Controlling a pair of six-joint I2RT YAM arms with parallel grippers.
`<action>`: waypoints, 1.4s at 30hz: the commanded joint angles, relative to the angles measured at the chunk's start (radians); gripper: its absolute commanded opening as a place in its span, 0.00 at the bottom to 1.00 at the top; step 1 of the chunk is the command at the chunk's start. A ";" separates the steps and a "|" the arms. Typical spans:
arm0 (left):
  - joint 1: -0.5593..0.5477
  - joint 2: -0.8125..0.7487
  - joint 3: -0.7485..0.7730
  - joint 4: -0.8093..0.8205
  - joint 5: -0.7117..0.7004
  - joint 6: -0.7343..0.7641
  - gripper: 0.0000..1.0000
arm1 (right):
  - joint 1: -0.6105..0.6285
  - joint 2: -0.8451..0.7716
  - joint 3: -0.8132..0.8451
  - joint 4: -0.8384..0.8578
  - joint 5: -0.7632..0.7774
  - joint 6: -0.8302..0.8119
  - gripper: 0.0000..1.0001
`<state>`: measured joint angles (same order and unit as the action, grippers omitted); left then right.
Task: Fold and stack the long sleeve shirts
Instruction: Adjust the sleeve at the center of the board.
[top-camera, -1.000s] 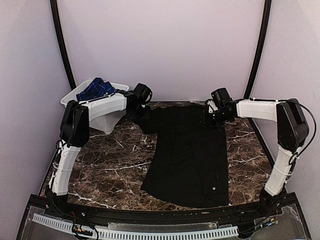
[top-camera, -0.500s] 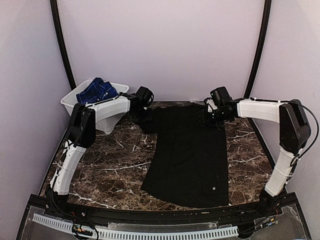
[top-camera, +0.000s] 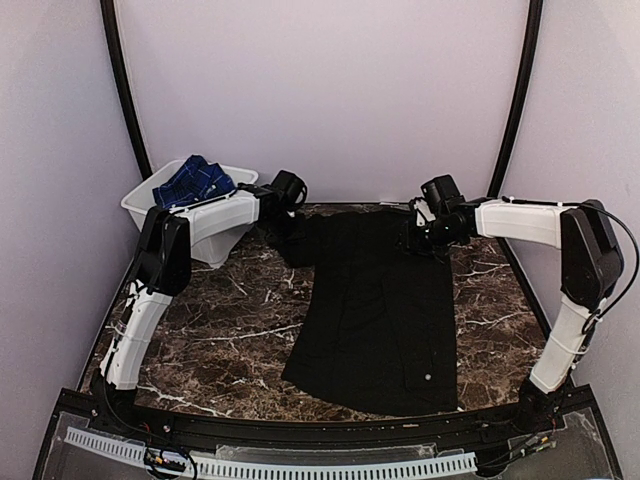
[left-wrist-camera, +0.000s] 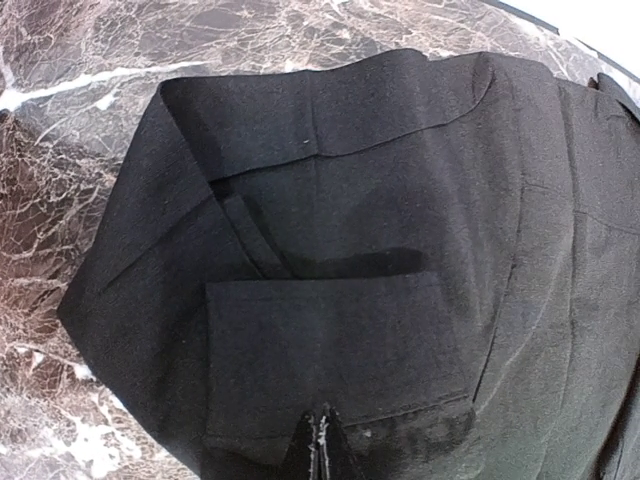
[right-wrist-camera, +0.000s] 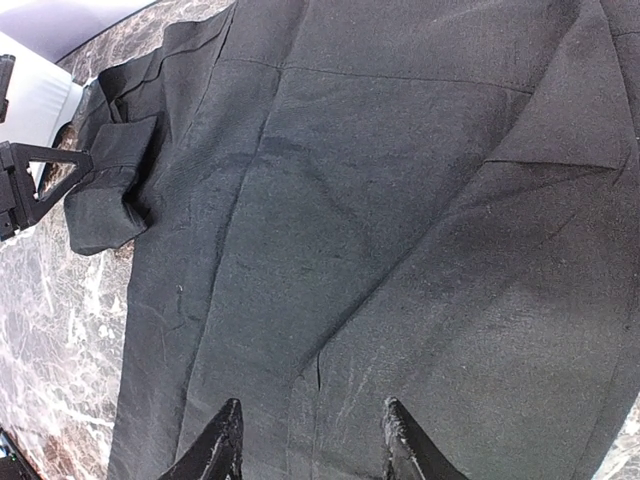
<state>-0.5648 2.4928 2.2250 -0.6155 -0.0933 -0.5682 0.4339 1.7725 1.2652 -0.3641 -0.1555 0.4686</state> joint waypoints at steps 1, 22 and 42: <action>-0.001 -0.065 0.020 -0.014 -0.013 0.020 0.00 | 0.012 -0.029 -0.002 0.012 0.012 0.005 0.44; -0.001 -0.058 -0.066 -0.033 -0.017 -0.064 0.50 | 0.038 -0.035 -0.009 0.001 0.028 0.004 0.45; -0.049 -0.177 -0.071 0.019 0.017 0.037 0.00 | 0.048 -0.019 0.003 0.013 0.034 0.014 0.45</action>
<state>-0.5884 2.4229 2.1696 -0.6174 -0.0841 -0.5953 0.4686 1.7725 1.2648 -0.3672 -0.1352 0.4728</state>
